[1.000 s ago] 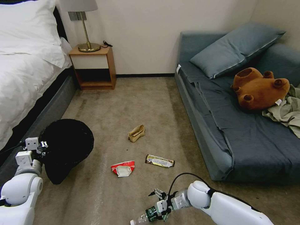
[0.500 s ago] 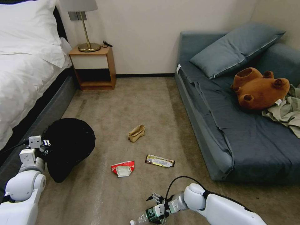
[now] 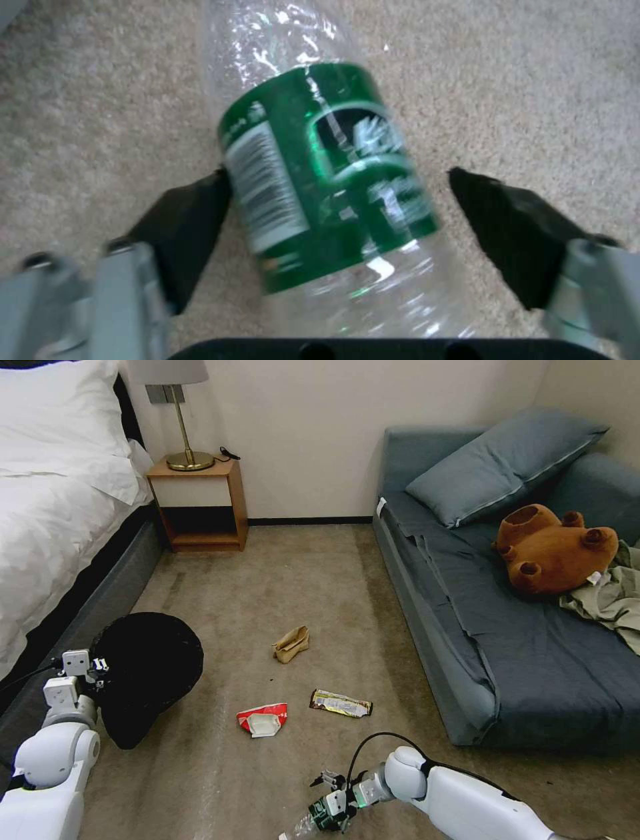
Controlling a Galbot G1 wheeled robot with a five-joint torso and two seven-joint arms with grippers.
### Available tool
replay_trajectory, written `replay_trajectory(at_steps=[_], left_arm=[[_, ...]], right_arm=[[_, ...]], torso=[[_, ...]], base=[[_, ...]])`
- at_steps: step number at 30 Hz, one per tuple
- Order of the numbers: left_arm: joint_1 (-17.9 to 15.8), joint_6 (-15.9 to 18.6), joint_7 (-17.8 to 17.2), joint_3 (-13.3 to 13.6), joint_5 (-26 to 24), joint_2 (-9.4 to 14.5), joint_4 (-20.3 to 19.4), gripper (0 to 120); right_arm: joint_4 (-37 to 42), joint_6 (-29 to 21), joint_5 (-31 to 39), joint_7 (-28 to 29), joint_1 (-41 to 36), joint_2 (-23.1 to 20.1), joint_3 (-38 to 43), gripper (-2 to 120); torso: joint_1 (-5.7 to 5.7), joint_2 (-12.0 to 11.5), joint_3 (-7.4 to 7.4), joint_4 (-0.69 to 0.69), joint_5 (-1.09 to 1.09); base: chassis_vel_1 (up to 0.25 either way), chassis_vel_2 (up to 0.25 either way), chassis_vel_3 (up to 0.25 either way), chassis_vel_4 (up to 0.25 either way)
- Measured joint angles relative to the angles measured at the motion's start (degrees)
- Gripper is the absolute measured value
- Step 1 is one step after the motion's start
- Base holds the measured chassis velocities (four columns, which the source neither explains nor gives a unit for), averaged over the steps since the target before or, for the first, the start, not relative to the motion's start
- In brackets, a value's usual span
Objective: Pick up the trash bin, then pick up the garbage on the floor and place it into the trash bin.
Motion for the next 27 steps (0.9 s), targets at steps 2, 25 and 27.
replay_trajectory(at_steps=[2, 25, 27], left_arm=[[0.0, 0.0, 0.0, 0.0, 0.0, 0.0, 0.0, 4], [2.1, -0.3, 0.2, -0.5, 0.9, -0.9, -1.3, 4], [2.4, -0.3, 0.2, -0.5, 1.0, -1.1, -1.9, 4]], right_arm=[[0.0, 0.1, 0.0, 0.0, 0.0, 0.1, 0.0, 74], [6.1, 0.0, 1.0, 0.0, 0.0, -3.2, 4.5, 17], [7.1, 0.0, 1.6, 0.0, 1.3, -3.9, 5.9, 17]], torso=[[0.00, 0.0, 0.00, 0.00, 0.00], [0.00, 0.0, 0.00, 0.00, 0.01], [0.00, 0.0, 0.00, 0.00, 0.01]], base=[[0.000, 0.000, 0.000, 0.000], [0.000, 0.000, 0.000, 0.000], [0.000, 0.000, 0.000, 0.000]])
